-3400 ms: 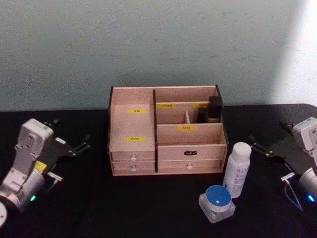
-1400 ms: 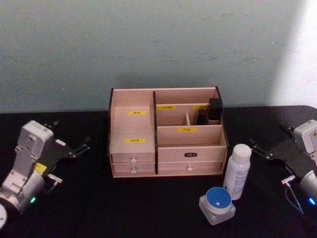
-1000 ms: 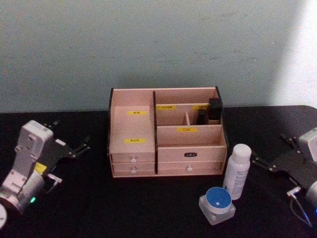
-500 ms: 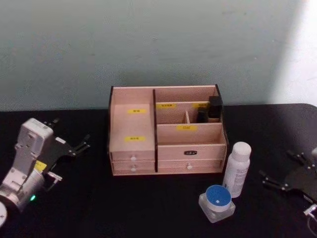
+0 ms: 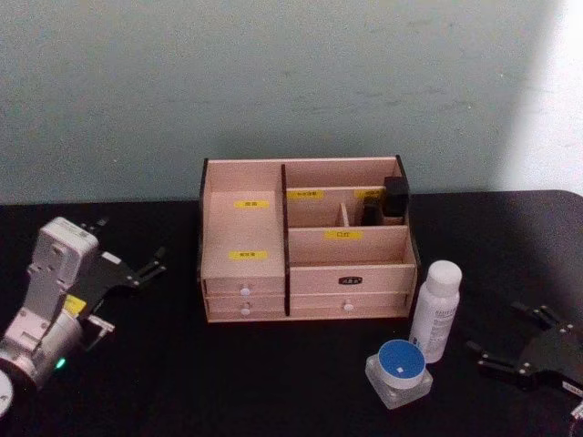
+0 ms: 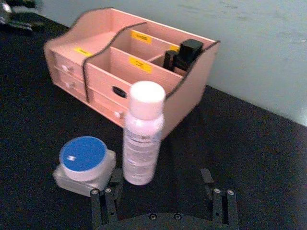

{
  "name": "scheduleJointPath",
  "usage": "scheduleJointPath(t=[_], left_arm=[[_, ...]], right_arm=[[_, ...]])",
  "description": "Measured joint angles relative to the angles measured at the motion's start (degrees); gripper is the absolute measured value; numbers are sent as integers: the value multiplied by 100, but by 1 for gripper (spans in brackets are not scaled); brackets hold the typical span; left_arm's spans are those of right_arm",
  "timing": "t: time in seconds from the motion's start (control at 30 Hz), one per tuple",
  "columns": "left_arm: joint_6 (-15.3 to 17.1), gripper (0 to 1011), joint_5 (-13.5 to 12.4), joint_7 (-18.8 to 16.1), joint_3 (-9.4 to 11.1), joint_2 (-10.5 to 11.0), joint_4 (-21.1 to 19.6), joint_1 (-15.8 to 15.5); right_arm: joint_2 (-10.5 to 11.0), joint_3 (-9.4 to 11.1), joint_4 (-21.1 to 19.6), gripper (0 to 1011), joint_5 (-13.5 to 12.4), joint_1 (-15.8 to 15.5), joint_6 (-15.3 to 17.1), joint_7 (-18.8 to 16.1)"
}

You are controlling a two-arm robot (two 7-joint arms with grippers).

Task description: Pick up the facial cleanser and watermelon frost from the table and place them into the tiered storage box.

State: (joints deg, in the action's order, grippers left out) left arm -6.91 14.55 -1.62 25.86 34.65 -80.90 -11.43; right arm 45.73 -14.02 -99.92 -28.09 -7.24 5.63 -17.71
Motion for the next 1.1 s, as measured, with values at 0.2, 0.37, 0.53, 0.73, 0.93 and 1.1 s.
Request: scheduleJointPath(t=[0.2,0.37,0.53,0.73,0.93,1.1], left_arm=[[0,1001,0,0,0,0,0,0],[0,1001,0,0,0,0,0,0],[0,1001,0,0,0,0,0,0],[0,1001,0,0,0,0,0,0],[0,1001,0,0,0,0,0,0],[0,1001,0,0,0,0,0,0]], right_arm=[[-131,34,-32,1002,-189,72,191,-285],[-282,-2,31,1002,-204,214,311,-394],[-478,-77,157,1000,-135,403,424,-450],[-672,-160,331,1002,-59,625,524,-502],[-819,-234,490,1002,-2,810,580,-517],[-979,-288,661,1002,32,983,560,-548]])
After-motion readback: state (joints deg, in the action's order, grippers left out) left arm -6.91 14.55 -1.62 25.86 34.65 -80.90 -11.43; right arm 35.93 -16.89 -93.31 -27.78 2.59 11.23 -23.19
